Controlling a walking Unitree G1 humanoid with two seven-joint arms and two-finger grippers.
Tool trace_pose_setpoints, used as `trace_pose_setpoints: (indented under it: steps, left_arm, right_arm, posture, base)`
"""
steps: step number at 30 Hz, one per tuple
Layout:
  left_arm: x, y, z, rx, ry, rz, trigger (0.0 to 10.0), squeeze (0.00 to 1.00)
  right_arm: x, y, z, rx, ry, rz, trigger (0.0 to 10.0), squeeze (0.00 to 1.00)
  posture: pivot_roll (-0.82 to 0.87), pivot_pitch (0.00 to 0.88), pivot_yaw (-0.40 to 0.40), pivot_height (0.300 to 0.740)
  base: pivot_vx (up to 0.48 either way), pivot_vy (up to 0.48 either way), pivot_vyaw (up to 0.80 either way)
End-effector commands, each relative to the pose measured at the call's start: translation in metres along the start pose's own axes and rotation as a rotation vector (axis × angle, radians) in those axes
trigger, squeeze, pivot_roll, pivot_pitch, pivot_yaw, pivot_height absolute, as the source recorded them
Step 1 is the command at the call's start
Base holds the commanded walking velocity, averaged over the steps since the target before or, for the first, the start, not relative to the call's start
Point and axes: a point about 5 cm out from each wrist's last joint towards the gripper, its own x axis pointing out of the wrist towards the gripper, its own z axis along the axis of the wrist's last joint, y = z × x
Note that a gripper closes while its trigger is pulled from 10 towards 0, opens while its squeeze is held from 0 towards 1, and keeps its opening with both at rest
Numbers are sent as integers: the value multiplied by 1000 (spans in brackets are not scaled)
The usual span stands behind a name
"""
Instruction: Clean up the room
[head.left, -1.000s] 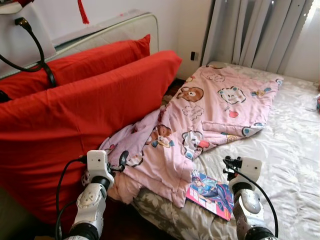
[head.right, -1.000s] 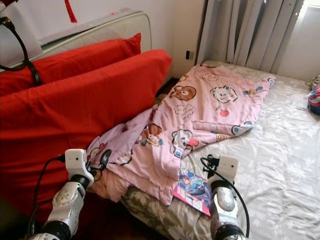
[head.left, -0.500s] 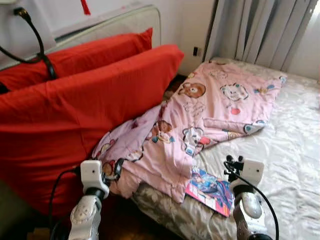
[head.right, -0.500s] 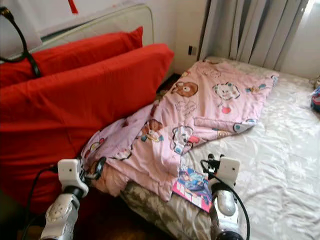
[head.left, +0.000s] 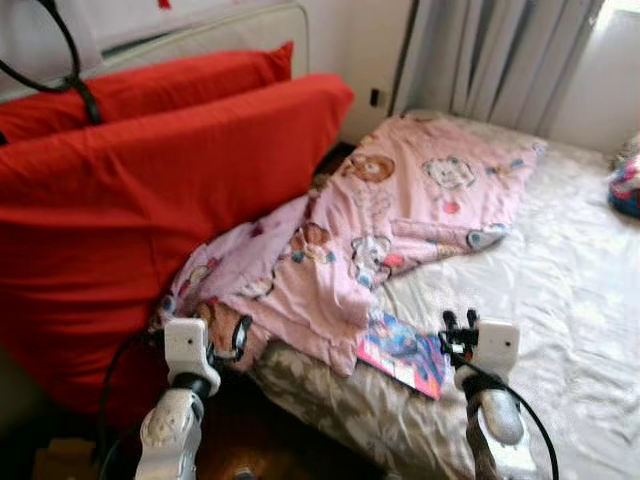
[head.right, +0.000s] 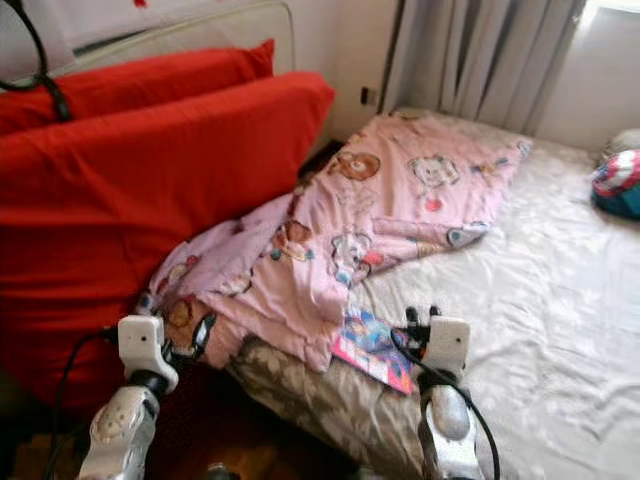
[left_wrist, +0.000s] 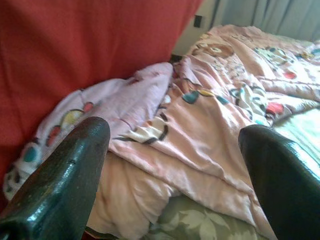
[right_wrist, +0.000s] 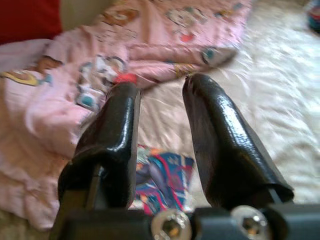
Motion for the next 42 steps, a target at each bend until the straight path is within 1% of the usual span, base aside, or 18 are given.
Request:
trace_pose_setpoints:
  steps: [1,7,9,13,16,20,24,31,42]
  left_arm:
    - [-2,2,0,-6,6,14,10000,0]
    - [-5,0,1,-17,0,23,10000,0]
    - [-7,-2,-1,-16,11,24,10000,0]
    - [-9,-2,-2,-19,15,28,10000,0]
    - [-12,1,-2,-20,16,43,10000,0]
    - [-13,3,-2,-18,22,53,10000,0]
    - [-14,3,-2,-20,27,59,10000,0]
    - [-13,1,-2,-24,25,59,10000,0]
    - [-16,0,-3,-26,37,50,10000,0]
  right_arm:
    - [1,1,3,9,-9,-8,10000,0]
    - [-2,7,2,30,1,-4,10000,0]
    - [-2,9,-1,27,23,1,10000,0]
    - [-2,9,-1,20,30,-4,10000,0]
    - [0,8,-2,6,65,-11,10000,0]
    - [1,7,-1,-21,54,-9,10000,0]
    - [0,7,1,5,32,-11,10000,0]
    - [0,7,2,6,35,-12,10000,0]
    - [-2,6,-4,2,66,-14,10000,0]
  posture:
    - [-77,99,-45,647]
    - [-72,111,-52,647]
    - [-72,118,-54,647]
    - [-71,122,-55,647]
    - [-69,125,-57,647]
    - [-69,126,-58,623]
    - [-74,129,-59,623]
    - [-75,133,-61,623]
    - [-72,143,-57,623]
  base:
    - [0,0,0]
    - [0,0,0]
    - [0,0,0]
    - [0,0,0]
    - [0,0,0]
    - [0,0,0]
    - [0,0,0]
    - [0,0,0]
    - [0,0,0]
